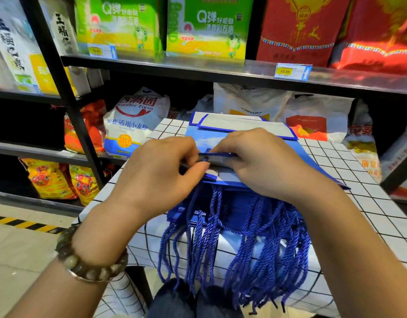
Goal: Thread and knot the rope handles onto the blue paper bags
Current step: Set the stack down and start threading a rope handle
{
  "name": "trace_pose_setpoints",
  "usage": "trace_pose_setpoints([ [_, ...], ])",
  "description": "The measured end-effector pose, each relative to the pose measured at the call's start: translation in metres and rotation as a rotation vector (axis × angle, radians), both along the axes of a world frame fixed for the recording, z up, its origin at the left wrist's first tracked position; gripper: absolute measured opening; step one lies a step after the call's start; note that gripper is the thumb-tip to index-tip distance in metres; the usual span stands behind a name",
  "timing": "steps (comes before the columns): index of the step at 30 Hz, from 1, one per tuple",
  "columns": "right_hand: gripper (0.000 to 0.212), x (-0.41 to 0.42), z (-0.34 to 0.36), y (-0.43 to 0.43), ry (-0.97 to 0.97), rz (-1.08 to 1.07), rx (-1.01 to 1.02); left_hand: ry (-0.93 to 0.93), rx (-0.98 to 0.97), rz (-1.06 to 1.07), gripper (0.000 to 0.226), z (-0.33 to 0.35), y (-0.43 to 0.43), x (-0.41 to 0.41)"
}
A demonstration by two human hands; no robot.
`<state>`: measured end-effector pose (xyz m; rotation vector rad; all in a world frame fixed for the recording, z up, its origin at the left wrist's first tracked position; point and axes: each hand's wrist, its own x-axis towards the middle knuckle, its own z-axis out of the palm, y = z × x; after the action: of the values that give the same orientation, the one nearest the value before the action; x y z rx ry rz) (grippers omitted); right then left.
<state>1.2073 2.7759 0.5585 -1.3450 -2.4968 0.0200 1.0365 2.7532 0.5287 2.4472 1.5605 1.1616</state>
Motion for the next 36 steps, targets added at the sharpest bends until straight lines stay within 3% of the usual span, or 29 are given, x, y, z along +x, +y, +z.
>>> trace_pose_setpoints([
  [3,0.018,0.002,0.001,-0.006,0.114,-0.009,-0.023,-0.376,-0.172,-0.02,0.031,0.007,0.007,0.0],
  [7,0.014,0.002,0.0,-0.012,0.153,-0.031,-0.045,-0.232,-0.39,-0.026,0.015,0.019,0.034,0.009],
  [10,0.013,0.002,0.0,-0.014,0.146,-0.046,-0.04,-0.195,-0.508,-0.121,0.02,0.023,0.047,0.017],
  [13,0.006,0.002,0.004,-0.019,0.118,-0.052,-0.055,-0.348,-0.424,-0.05,0.027,0.023,0.059,0.017],
  [15,0.016,-0.002,0.008,-0.025,0.088,-0.049,-0.077,-0.507,-0.399,-0.025,0.03,0.02,0.064,0.015],
  [18,0.043,-0.008,0.009,-0.031,-0.087,-0.075,-0.042,-0.551,-0.418,-0.053,0.024,0.014,0.059,0.016],
  [20,0.041,-0.012,0.006,-0.032,-0.182,-0.064,0.063,-0.607,-0.371,-0.049,0.021,0.013,0.056,0.016],
  [25,0.028,-0.011,0.014,-0.024,-0.179,-0.106,0.219,-0.936,0.116,0.05,0.019,0.013,0.042,0.006],
  [28,0.027,-0.009,0.026,-0.015,0.057,-0.2,0.4,-1.037,0.146,-0.124,0.013,0.015,0.019,0.012],
  [31,0.029,-0.014,0.038,-0.013,0.582,-0.186,0.657,-0.784,-0.077,-0.31,0.014,0.025,0.007,0.035],
  [34,0.017,-0.017,0.049,-0.01,1.071,-0.092,0.704,-0.535,-0.122,-0.397,0.061,0.034,0.008,0.053],
  [36,0.014,-0.018,0.052,-0.004,1.478,-0.036,0.518,-0.461,-0.11,-0.388,0.076,0.04,0.009,0.056],
])
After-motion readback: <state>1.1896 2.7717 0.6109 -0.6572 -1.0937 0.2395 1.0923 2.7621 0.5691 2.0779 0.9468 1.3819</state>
